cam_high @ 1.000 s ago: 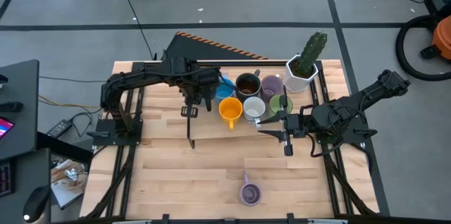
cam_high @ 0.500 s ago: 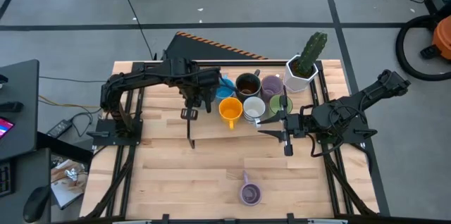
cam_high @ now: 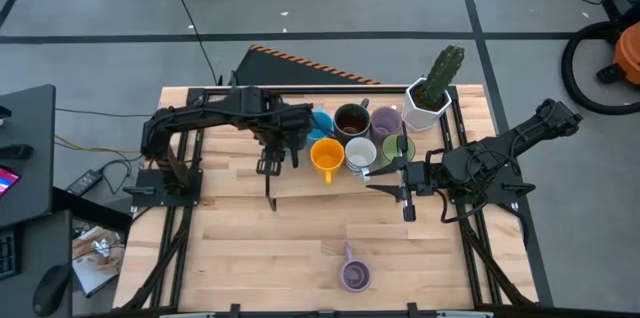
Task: Place coffee mugs
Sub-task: Put the violet mug on the shelf
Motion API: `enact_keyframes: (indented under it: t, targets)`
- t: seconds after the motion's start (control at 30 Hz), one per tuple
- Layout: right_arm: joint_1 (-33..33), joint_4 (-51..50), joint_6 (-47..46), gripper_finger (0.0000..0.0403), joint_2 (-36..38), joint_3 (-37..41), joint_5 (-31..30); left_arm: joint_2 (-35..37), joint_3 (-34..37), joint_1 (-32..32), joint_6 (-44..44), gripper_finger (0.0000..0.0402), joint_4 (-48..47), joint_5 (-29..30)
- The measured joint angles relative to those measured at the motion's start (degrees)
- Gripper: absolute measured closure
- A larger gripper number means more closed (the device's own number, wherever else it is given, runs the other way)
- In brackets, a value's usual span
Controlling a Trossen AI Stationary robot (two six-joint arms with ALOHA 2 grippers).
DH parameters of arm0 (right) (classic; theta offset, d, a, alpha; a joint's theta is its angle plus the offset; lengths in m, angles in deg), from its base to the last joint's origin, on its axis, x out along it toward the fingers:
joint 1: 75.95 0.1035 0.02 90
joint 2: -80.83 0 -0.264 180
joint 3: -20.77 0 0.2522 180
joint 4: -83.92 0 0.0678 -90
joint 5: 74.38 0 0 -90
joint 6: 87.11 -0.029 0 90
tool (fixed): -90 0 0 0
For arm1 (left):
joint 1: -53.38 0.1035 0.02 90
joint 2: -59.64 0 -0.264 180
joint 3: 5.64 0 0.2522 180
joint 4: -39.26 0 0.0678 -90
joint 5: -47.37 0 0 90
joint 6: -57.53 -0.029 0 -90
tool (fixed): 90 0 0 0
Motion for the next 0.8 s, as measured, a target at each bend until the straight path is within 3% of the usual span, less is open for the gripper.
enact_keyframes:
  t: [0.17, 0.4, 0.57, 0.8]
  targets:
    - [-0.01, 0.02, -0.02, 0.029, 0.0, 0.0, 0.0, 1.81, -0.11, -1.32, 0.07, 0.0185, 0.04, 4.16]
    - [-0.02, 0.09, 0.0, 0.029, 0.0, 0.0, 0.0, 4.95, -0.11, -4.07, 0.3, 0.0182, 2.82, 6.88]
    - [-0.02, -0.05, -0.19, 0.029, 0.02, 0.0, -0.02, 6.77, -0.11, -8.65, -1.11, 0.0182, 7.11, 12.98]
    - [-0.02, -1.33, -0.49, 0.029, 0.01, 0.02, -0.15, 6.81, 0.0, -18.4, -1.34, 0.0182, 18.74, 6.06]
